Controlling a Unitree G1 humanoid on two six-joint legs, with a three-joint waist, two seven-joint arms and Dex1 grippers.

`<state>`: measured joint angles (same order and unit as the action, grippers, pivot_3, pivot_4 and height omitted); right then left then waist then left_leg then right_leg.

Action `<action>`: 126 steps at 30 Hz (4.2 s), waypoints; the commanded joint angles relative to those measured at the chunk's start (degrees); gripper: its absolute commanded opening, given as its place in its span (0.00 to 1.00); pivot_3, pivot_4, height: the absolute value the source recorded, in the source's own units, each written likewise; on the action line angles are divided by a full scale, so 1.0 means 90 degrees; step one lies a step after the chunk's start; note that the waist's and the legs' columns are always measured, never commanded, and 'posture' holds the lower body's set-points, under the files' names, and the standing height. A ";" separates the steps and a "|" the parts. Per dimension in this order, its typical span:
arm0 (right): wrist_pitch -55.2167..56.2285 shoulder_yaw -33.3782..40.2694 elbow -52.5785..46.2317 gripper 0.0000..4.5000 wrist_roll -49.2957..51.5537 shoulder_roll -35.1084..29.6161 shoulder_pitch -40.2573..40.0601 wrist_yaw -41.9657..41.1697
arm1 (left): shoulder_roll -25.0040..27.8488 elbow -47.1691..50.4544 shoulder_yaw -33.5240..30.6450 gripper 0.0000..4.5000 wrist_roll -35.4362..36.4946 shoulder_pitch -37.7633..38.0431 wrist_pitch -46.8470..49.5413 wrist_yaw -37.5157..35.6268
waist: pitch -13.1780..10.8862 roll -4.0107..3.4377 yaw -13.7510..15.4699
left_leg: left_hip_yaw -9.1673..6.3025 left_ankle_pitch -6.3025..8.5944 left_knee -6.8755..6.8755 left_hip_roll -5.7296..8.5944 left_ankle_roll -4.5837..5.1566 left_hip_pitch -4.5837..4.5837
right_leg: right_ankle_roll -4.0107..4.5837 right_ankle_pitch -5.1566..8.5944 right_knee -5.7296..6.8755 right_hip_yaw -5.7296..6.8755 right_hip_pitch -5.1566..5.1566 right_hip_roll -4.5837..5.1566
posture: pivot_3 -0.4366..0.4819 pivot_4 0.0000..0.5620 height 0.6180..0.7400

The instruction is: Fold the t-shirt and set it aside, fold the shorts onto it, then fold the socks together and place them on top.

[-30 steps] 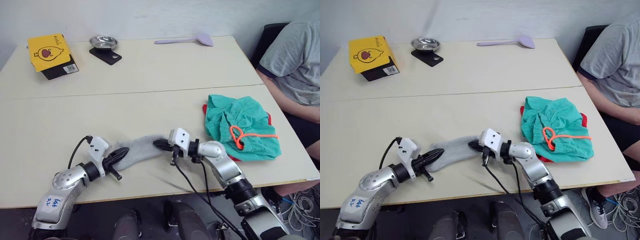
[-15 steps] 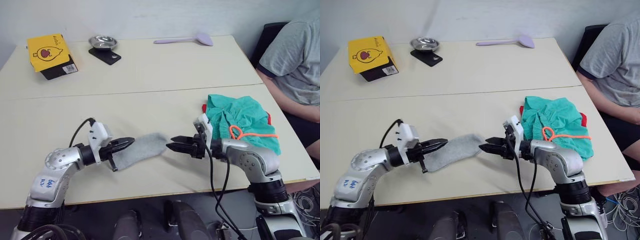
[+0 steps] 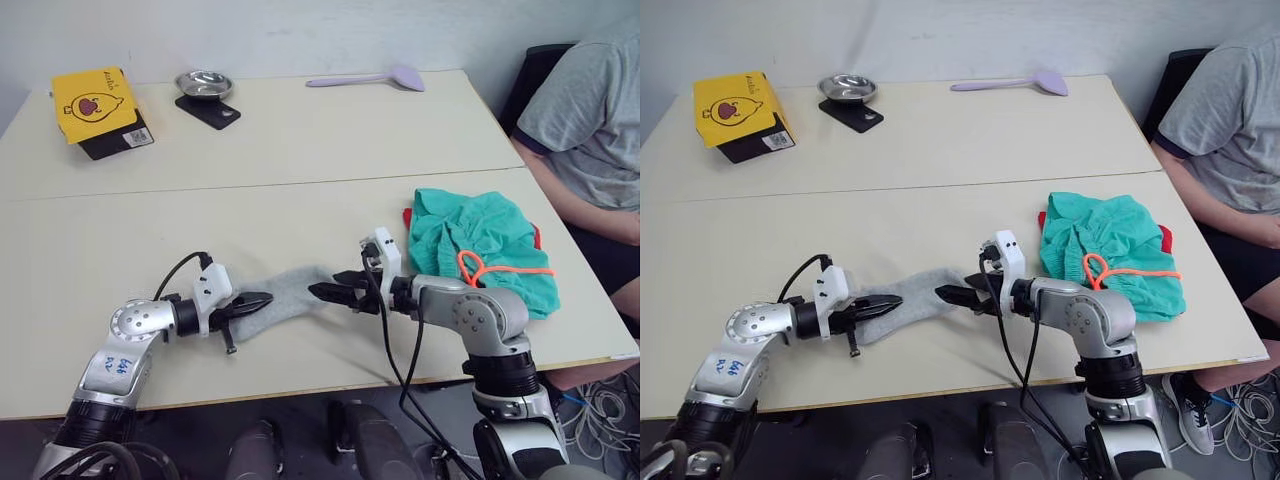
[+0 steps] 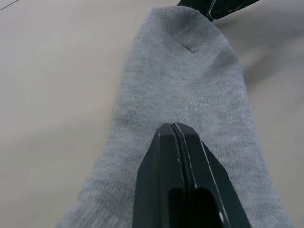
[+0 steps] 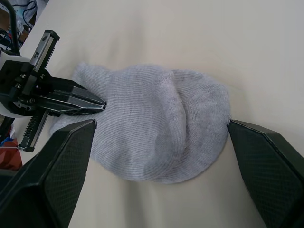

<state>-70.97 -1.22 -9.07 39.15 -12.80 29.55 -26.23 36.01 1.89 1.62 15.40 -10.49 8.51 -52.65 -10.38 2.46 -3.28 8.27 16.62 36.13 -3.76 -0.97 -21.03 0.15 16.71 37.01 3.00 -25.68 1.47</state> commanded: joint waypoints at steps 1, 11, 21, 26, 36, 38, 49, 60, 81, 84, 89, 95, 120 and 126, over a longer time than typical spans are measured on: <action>-0.0658 0.0110 0.0265 0.87 0.0208 0.0232 -0.0054 0.0166 | -0.0087 -0.0067 0.0062 0.00 -0.0053 -0.0041 -0.0122 -0.0032 | 0.0001 0.0001 0.0002 | 0.0000 0.0000 0.0000 0.0000 0.0000 0.0000 | 0.0000 0.0000 0.0000 0.0000 0.0001 0.0000 | 0.48 0.27 1.00; -0.0974 0.0674 0.0366 0.06 0.0352 0.0592 0.0209 0.0313 | -0.0261 -0.0434 0.0094 0.00 -0.0113 -0.0234 -0.0346 -0.0117 | 0.0005 0.0004 0.0000 | 0.0000 -0.0003 0.0005 0.0000 0.0003 0.0000 | -0.0003 -0.0002 0.0004 0.0000 0.0002 0.0001 | 0.48 0.27 1.00; -0.0885 0.0961 -0.0315 0.00 0.0255 -0.0353 0.0327 0.0360 | -0.0981 -0.0528 0.0160 0.00 -0.0062 -0.0670 -0.0112 0.0274 | 0.0003 0.0002 0.0070 | -0.0002 -0.0017 0.0006 0.0014 0.0025 -0.0017 | -0.0028 -0.0021 -0.0016 -0.0002 0.0003 0.0010 | 0.48 0.27 1.00; -0.0842 0.1007 -0.0593 0.00 0.0217 -0.0853 0.0511 0.0371 | -0.1468 -0.0766 0.0458 0.00 -0.0340 -0.1000 -0.0081 0.0616 | 0.0002 0.0000 0.0054 | 0.0003 -0.0015 0.0003 0.0014 0.0024 -0.0016 | -0.0032 -0.0023 -0.0023 -0.0003 0.0003 0.0007 | 0.48 0.27 1.00; -0.1530 0.1110 -0.0909 0.00 0.0402 -0.0912 0.1025 0.0541 | -0.1954 -0.1117 0.0788 0.00 -0.0763 -0.1384 0.0071 0.1094 | -0.0001 -0.0005 0.0027 | 0.0002 -0.0024 0.0008 0.0013 0.0026 -0.0015 | -0.0049 -0.0032 -0.0021 -0.0006 0.0004 0.0005 | 0.48 0.27 1.00; -0.1841 0.1091 -0.1049 0.00 0.0460 -0.0766 0.1122 0.0606 | -0.1934 -0.1111 0.0815 0.00 -0.0828 -0.1353 0.0098 0.1091 | -0.0001 -0.0005 0.0031 | 0.0001 -0.0025 0.0005 0.0012 0.0025 -0.0013 | -0.0049 -0.0033 -0.0020 -0.0006 0.0004 0.0005 | 0.48 0.27 1.00; -0.2392 0.0585 -0.1427 0.00 0.0543 0.0100 0.1012 0.1142 | -0.1850 -0.0905 0.0625 0.00 -0.0730 -0.1207 0.0626 0.1200 | 0.0001 -0.0008 0.0015 | 0.0002 -0.0027 0.0004 0.0010 0.0023 -0.0012 | -0.0047 -0.0033 -0.0017 -0.0007 0.0004 0.0005 | 0.48 0.27 1.00; -0.1924 -0.0038 -0.1324 0.00 0.0032 0.0634 0.0938 0.1307 | -0.1680 -0.0710 0.0283 0.00 -0.0458 -0.1059 0.1131 0.1200 | 0.0001 -0.0009 -0.0003 | 0.0002 -0.0028 0.0003 0.0010 0.0021 -0.0010 | -0.0046 -0.0032 -0.0017 -0.0006 0.0003 0.0004 | 0.48 0.27 1.00; -0.0355 -0.0657 -0.0730 0.00 -0.0562 0.0789 0.0552 0.0933 | -0.0114 -0.0207 -0.0737 0.00 0.0694 -0.0658 0.1735 0.0022 | 0.0000 -0.0011 0.0004 | 0.0002 -0.0023 -0.0002 0.0011 0.0023 -0.0021 | -0.0038 -0.0028 -0.0029 -0.0005 -0.0003 0.0011 | 0.48 0.27 1.00; -0.0254 -0.0958 -0.0636 0.16 -0.0682 0.0593 0.0595 0.0719 | -0.0314 -0.0171 -0.0669 0.00 0.0633 -0.0674 0.1620 0.0159 | 0.0000 -0.0011 -0.0008 | 0.0003 -0.0020 -0.0006 0.0011 0.0018 -0.0021 | -0.0037 -0.0028 -0.0034 -0.0005 -0.0003 0.0010 | 0.48 0.27 1.00; 0.0214 -0.1411 -0.0630 0.53 -0.0798 0.0077 0.0731 0.0091 | -0.0461 -0.0162 -0.0569 0.00 0.0574 -0.0668 0.1554 0.0263 | 0.0000 -0.0010 -0.0006 | 0.0003 -0.0016 -0.0008 0.0009 0.0017 -0.0021 | -0.0036 -0.0027 -0.0042 -0.0003 -0.0003 0.0007 | 0.48 0.27 1.00; 0.0943 -0.1481 -0.0758 0.98 -0.0560 -0.0655 0.0743 -0.1235 | -0.0493 -0.0236 -0.0527 0.00 0.0455 -0.0637 0.1444 0.0343 | 0.0000 -0.0010 0.0011 | 0.0004 -0.0011 -0.0005 0.0010 0.0026 -0.0022 | -0.0037 -0.0028 -0.0045 -0.0003 -0.0002 0.0007 | 0.48 0.27 1.00; 0.4843 -0.0965 0.0837 0.55 -0.1684 -0.0922 0.0373 -0.2719 | -0.0518 0.0764 -0.0798 0.00 0.1690 -0.1771 0.2790 0.0528 | -0.0004 -0.0007 0.0091 | 0.0006 -0.0021 0.0001 0.0011 -0.0001 -0.0022 | -0.0034 -0.0031 -0.0051 -0.0001 0.0004 0.0005 | 0.48 0.27 1.00; 0.5619 -0.1407 0.1232 0.07 -0.2547 -0.0731 0.0206 -0.2464 | -0.0798 0.0252 0.0053 0.00 0.0911 -0.2065 0.2485 0.0685 | -0.0006 -0.0008 0.0043 | 0.0021 -0.0022 0.0006 0.0011 -0.0007 -0.0020 | -0.0036 -0.0031 -0.0052 -0.0012 0.0004 0.0002 | 0.48 0.27 1.00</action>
<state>-22.71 -13.58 2.95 17.62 -19.57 31.78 -48.70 28.71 4.73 1.26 25.65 -28.59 32.76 -46.81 -10.43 2.38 -2.89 8.45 16.41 36.16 -3.68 -1.06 -21.21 -0.16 16.43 36.55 2.89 -25.66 1.47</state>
